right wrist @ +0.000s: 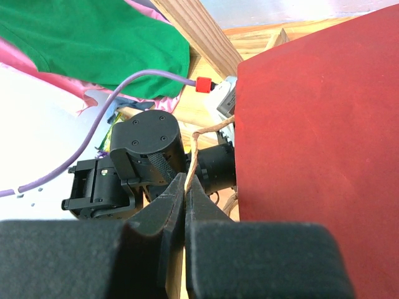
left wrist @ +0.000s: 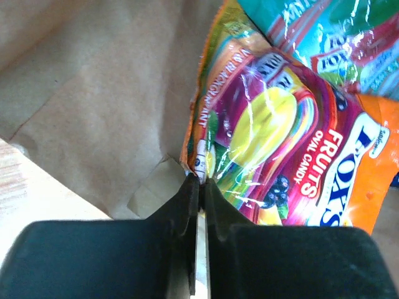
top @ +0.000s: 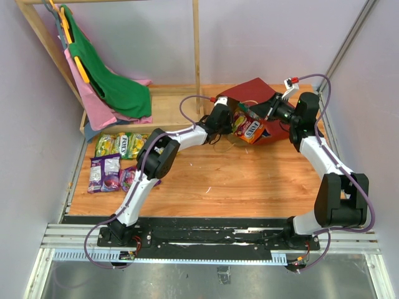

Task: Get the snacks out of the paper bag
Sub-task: Take out the snack from the paper bag.

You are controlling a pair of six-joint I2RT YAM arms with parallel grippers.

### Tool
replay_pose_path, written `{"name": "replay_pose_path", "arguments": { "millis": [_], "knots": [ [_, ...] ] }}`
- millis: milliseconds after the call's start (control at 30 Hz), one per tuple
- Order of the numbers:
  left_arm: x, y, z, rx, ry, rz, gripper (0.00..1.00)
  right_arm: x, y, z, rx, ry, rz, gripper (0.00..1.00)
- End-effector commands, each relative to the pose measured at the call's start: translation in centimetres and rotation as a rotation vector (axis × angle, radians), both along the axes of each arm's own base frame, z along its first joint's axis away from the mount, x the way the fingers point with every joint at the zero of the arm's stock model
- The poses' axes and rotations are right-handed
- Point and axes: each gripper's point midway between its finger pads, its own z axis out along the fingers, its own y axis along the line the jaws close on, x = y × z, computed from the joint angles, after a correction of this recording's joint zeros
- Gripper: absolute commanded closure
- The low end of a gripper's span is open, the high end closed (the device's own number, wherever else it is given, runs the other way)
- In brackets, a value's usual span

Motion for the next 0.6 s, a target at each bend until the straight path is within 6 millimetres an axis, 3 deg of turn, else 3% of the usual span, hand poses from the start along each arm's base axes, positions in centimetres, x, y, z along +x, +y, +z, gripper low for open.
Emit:
{"name": "replay_pose_path", "arguments": {
  "millis": [0, 267, 467, 567],
  "knots": [
    [-1.0, 1.1, 0.7, 0.036, -0.005, -0.002, 0.99, -0.5, 0.7, 1.2, -0.004, -0.047, 0.027, 0.99],
    [-2.8, 3.0, 7.5, -0.009, -0.111, -0.013, 0.99, -0.7, 0.7, 1.4, -0.002, -0.054, 0.029, 0.99],
    [-5.6, 5.1, 10.0, -0.022, -0.125, -0.025, 1.00, -1.0, 0.7, 1.4, -0.002, -0.057, 0.029, 0.99],
    [-8.1, 6.5, 10.8, -0.044, -0.120, -0.041, 1.00, -1.1, 0.7, 1.5, -0.003, -0.060, 0.030, 0.99]
  ]
}}
